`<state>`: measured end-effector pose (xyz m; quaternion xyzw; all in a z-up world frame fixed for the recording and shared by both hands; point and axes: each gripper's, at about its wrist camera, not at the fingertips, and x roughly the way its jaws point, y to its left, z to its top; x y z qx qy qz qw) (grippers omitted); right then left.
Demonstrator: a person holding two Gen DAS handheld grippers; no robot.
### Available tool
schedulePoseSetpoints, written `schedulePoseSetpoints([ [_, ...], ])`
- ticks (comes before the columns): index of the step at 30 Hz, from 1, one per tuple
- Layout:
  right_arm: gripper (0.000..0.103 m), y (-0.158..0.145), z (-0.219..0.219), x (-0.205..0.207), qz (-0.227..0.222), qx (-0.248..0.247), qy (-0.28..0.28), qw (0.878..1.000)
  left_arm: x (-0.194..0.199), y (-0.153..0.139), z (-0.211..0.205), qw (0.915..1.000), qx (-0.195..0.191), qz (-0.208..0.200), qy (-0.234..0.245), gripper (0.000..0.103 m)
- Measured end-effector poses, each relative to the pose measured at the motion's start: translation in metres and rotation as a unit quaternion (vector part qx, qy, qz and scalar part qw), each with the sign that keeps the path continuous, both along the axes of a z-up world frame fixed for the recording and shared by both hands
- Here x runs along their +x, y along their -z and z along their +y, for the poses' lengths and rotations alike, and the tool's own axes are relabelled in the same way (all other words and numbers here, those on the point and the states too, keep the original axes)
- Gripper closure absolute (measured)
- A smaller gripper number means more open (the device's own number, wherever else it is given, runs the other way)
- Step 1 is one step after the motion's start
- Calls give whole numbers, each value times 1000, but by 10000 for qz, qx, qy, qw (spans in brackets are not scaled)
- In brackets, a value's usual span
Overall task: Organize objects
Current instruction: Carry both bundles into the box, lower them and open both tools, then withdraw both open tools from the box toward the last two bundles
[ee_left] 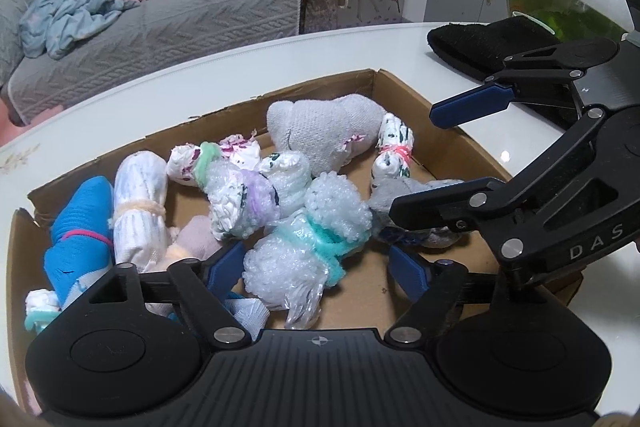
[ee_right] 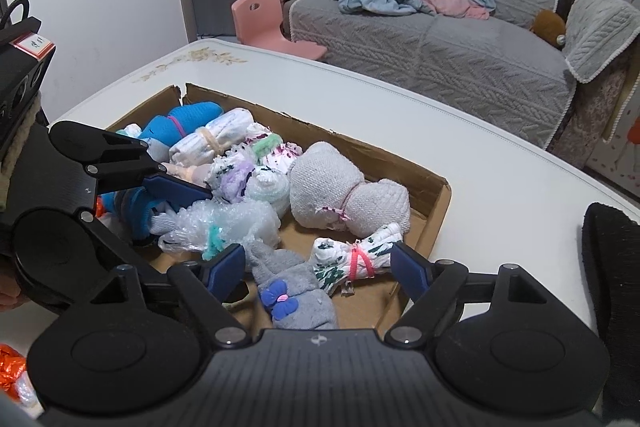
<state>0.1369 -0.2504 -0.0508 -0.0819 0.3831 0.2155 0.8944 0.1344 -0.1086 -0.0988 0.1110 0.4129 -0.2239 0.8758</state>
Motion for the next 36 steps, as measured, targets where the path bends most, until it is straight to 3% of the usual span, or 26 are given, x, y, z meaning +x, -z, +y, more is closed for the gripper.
schedulePoseSetpoints([
  [21,19,-13,1,-14,-130,159,290,9994,-17,-21,9,9995,-228,-4,-209,16],
  [29,16,-23,3,-32,-285,277,370,9985,-40,-39,26,9986,-369,-209,-302,14],
  [36,15,-22,7,-46,-280,245,391,9985,-56,-46,54,9958,-580,-227,-669,14],
])
